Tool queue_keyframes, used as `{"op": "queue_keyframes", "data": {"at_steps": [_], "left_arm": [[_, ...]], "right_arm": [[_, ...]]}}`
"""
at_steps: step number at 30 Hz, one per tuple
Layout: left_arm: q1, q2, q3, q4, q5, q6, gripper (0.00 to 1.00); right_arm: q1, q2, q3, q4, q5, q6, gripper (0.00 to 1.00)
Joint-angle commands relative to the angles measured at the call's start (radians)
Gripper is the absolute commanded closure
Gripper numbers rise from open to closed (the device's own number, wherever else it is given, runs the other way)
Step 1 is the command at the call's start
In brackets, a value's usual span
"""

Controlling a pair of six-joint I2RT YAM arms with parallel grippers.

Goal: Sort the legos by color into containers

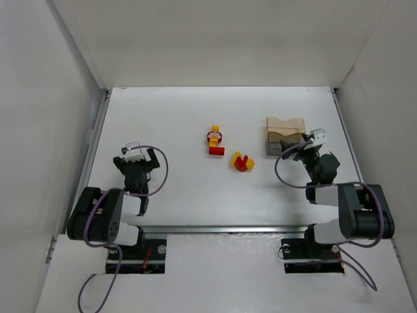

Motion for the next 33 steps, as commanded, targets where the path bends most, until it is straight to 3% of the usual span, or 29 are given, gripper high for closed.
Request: {"op": "queue_keyframes", "data": {"at_steps": [1, 2, 5, 7, 8, 9, 10, 11, 12, 13, 14, 16, 17, 18, 19, 20, 22, 23, 26, 29, 33], "left_arm": [[-0.002, -0.015, 0.022, 0.253, 0.032, 0.01, 0.0], [-0.002, -0.015, 0.022, 0.253, 0.032, 0.02, 0.0], [-0.002, -0.015, 0.022, 0.253, 0.105, 0.045, 0.0], [-0.002, -0.06, -0.006, 0.264, 0.169, 0.08, 0.0], [-0.002, -0.191, 0.01, 0.167, 0.214, 0.092, 0.0], [-0.002, -0.265, 0.11, -0.133, 0.276, 0.114, 0.0], [-0.002, -0.327, 0.188, -0.305, 0.385, 0.279, 0.0], [-0.002, -0.382, 0.273, -0.457, 0.64, 0.366, 0.0], [-0.002, -0.393, 0.352, -0.583, 0.709, 0.413, 0.0], [-0.014, -0.394, 0.467, -0.712, 0.741, 0.436, 0.0], [-0.023, -0.394, 0.509, -0.742, 0.711, 0.45, 0.0], [-0.062, -0.365, 0.629, -0.827, 0.648, 0.489, 0.0], [-0.075, -0.342, 0.686, -0.889, 0.632, 0.532, 0.0], [-0.091, -0.276, 0.753, -0.964, 0.607, 0.575, 0.0], [-0.117, -0.233, 0.83, -1.044, 0.596, 0.612, 0.0], [-0.126, -0.185, 1.008, -1.205, 0.584, 0.6, 0.0], [-0.135, -0.019, 1.211, -1.372, 0.573, 0.544, 0.0], [-0.135, 0.043, 1.425, -1.538, 0.573, 0.487, 0.0], [-0.154, 0.261, 1.768, -1.745, 0.68, 0.476, 0.0], [-0.219, 0.349, 1.798, -1.75, 0.684, 0.349, 0.0], [-0.321, 0.398, 1.745, -1.732, 0.615, 0.261, 0.0]], "right_arm": [[0.013, -0.035, 0.018, 0.049, 0.03, 0.004, 0.0], [0.023, -0.052, 0.017, 0.049, 0.05, 0.013, 0.0], [0.037, -0.211, 0.136, -0.326, 0.109, 0.013, 0.0], [0.052, -0.323, 0.259, -0.501, 0.11, -0.117, 0.0], [0.066, -0.359, 0.285, -0.518, 0.125, -0.157, 0.0], [0.066, -0.392, 0.329, -0.519, 0.14, -0.183, 0.0], [0.066, -0.444, 0.359, -0.519, 0.16, -0.183, 0.0], [0.066, -0.46, 0.394, -0.538, 0.216, -0.183, 0.0], [0.075, -0.469, 0.438, -0.578, 0.25, -0.163, 0.0], [0.075, -0.469, 0.578, -0.651, 0.283, -0.154, 0.0], [0.075, -0.425, 0.671, -0.862, 0.312, -0.154, 0.0], [0.109, -0.346, 0.963, -1.074, 0.453, -0.154, 0.0], [0.124, -0.259, 1.053, -1.241, 0.519, -0.177, 0.0], [0.144, -0.22, 1.133, -1.305, 0.584, -0.197, 0.0], [0.192, -0.186, 1.197, -1.347, 0.71, -0.227, 0.0], [0.222, -0.161, 1.273, -1.367, 0.776, -0.276, 0.0], [0.302, -0.12, 1.299, -1.356, 0.92, -0.434, 0.0], [0.302, -0.109, 1.33, -1.347, 0.93, -0.445, 0.0], [0.302, -0.097, 1.335, -1.347, 0.885, -0.351, 0.0], [0.322, -0.121, 1.275, -1.347, 0.712, -0.35, 0.0], [0.358, -0.173, 1.197, -1.347, 0.613, -0.242, 0.0]]}}
